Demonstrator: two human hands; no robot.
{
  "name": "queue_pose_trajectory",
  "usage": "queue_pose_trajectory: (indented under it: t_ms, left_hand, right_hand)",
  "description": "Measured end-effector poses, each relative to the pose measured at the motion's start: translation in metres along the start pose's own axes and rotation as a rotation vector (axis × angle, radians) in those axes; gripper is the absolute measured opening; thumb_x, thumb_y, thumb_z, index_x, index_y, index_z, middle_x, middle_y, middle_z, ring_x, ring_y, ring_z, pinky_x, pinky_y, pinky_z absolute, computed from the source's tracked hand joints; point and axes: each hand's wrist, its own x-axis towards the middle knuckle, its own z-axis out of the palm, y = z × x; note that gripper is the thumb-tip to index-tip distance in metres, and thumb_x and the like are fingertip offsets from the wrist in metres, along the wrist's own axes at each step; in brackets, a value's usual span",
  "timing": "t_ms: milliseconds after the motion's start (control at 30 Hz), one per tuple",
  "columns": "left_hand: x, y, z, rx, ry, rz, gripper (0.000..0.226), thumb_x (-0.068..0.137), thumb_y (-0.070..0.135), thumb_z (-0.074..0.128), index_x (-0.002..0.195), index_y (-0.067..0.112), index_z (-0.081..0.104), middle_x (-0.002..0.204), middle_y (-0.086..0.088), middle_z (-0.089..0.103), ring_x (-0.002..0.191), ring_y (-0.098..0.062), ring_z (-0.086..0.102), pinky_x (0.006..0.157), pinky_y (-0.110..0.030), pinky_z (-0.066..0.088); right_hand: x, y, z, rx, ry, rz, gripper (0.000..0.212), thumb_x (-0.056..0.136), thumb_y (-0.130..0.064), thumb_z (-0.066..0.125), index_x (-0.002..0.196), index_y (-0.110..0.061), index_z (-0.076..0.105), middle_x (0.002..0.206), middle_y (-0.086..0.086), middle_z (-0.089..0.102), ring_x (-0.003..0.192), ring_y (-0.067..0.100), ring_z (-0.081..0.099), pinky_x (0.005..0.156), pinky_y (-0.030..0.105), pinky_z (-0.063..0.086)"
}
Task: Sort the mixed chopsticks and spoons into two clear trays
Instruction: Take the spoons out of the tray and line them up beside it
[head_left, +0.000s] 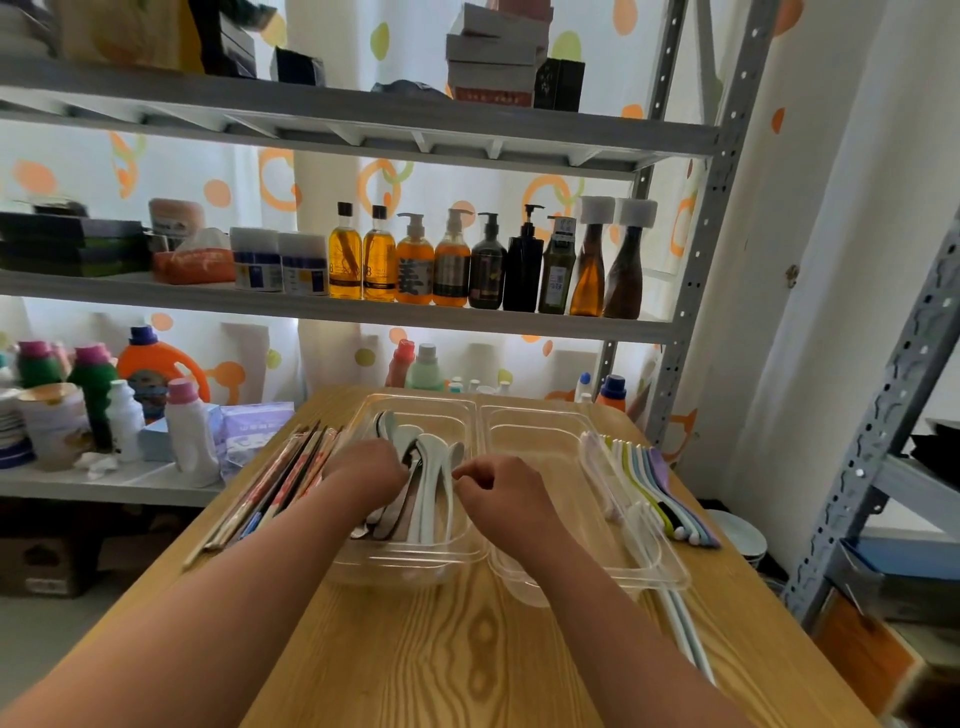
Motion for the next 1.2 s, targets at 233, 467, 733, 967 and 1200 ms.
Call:
queue_pose_trajectory:
  t_ms: [233, 467, 733, 967, 1200]
  left_hand:
    - [-0.016, 0.010, -0.021, -0.148, 0.053, 0.020, 0.028, 0.097, 0.019, 0.048, 0.118, 0.002, 0.058, 0.119, -0.014, 0.058, 0.109, -0.026, 0.058, 0.090, -0.035, 0.050]
    - [-0.022, 0.027, -0.020, -0.115, 0.219, 0.014, 0.036, 0.098, 0.018, 0.039, 0.126, -0.002, 0.046, 0.121, -0.017, 0.056, 0.107, -0.032, 0.059, 0.075, -0.034, 0.044]
    - [-0.061, 0.071, -0.014, 0.019, 0.318, 0.367, 0.034, 0.100, 0.020, 0.043, 0.129, 0.002, 0.042, 0.115, -0.011, 0.060, 0.095, -0.026, 0.066, 0.077, -0.033, 0.052]
    - [-0.089, 0.100, -0.012, 0.069, 0.290, 0.543, 0.032, 0.103, 0.027, 0.032, 0.128, 0.008, 0.038, 0.110, -0.013, 0.064, 0.098, -0.033, 0.064, 0.088, -0.044, 0.050]
    - [-0.091, 0.105, 0.003, 0.080, 0.271, 0.821, 0.035, 0.103, 0.036, 0.027, 0.122, 0.012, 0.041, 0.078, -0.003, 0.056, 0.062, -0.018, 0.049, 0.057, -0.028, 0.035]
  right_hand:
    - [-0.003, -0.007, -0.003, 0.043, 0.001, 0.040, 0.023, 0.092, -0.015, 0.051, 0.105, -0.010, 0.069, 0.098, 0.008, 0.069, 0.083, 0.012, 0.059, 0.072, 0.018, 0.046]
    - [0.001, -0.006, -0.007, 0.143, 0.059, 0.113, 0.025, 0.091, -0.017, 0.052, 0.110, -0.013, 0.068, 0.103, 0.003, 0.068, 0.092, 0.012, 0.060, 0.081, 0.024, 0.048]
    - [0.009, 0.001, -0.017, 0.362, 0.256, 0.216, 0.038, 0.094, -0.024, 0.050, 0.131, -0.017, 0.052, 0.124, 0.007, 0.061, 0.107, 0.022, 0.060, 0.093, 0.043, 0.051]
    - [0.010, 0.023, -0.043, 0.522, 0.475, 0.321, 0.036, 0.092, -0.024, 0.057, 0.126, -0.013, 0.056, 0.106, 0.009, 0.067, 0.082, 0.019, 0.065, 0.082, 0.040, 0.056]
    - [-0.001, 0.044, -0.071, 0.425, 0.564, 0.408, 0.039, 0.090, -0.017, 0.059, 0.128, -0.010, 0.057, 0.117, 0.009, 0.063, 0.087, 0.014, 0.054, 0.070, 0.025, 0.044]
